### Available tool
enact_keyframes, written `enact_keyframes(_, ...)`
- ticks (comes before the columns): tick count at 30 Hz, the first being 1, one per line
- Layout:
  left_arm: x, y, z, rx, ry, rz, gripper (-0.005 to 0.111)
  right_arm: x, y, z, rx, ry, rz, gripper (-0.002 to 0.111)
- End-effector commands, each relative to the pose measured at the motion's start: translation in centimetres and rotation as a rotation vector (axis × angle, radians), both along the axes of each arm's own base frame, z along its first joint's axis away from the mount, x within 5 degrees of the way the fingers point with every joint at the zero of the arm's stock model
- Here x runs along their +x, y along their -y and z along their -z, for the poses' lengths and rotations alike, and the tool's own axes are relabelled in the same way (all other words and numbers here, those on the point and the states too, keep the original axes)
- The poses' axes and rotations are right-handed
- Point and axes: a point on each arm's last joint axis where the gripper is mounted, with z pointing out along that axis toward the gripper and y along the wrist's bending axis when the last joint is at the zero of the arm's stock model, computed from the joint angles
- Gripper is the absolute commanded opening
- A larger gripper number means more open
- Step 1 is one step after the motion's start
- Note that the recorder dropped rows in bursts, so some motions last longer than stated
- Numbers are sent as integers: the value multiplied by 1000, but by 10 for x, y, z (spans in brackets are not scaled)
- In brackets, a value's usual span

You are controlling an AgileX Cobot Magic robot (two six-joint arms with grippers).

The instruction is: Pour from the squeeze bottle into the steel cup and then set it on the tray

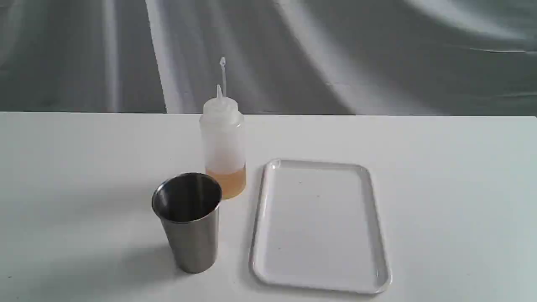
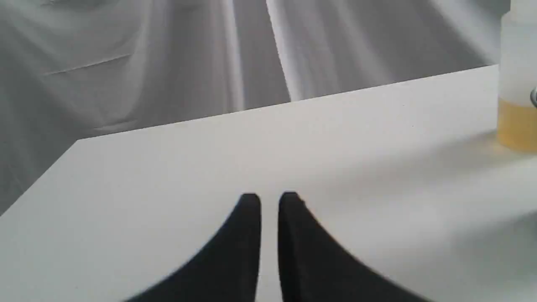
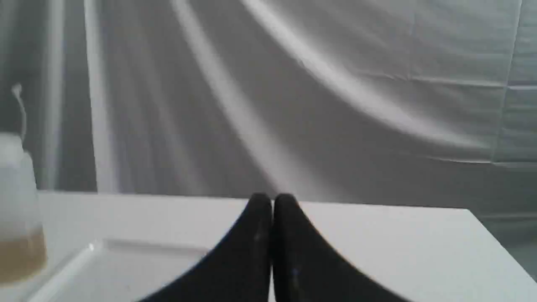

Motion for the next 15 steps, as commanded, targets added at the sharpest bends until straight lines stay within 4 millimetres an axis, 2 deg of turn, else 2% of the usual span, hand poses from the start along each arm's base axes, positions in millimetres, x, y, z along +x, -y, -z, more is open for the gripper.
enact_keyframes(1, 0, 0, 0, -4, 11, -1, 8, -2, 3, -9, 163, 130, 12, 0)
enact_keyframes(8, 0, 0, 0, -7, 11, -1, 8, -6, 11, -16, 583, 293, 21, 0)
enact_keyframes(15, 0, 0, 0, -7, 11, -1, 8, -5, 11, -15, 672, 286, -2, 0)
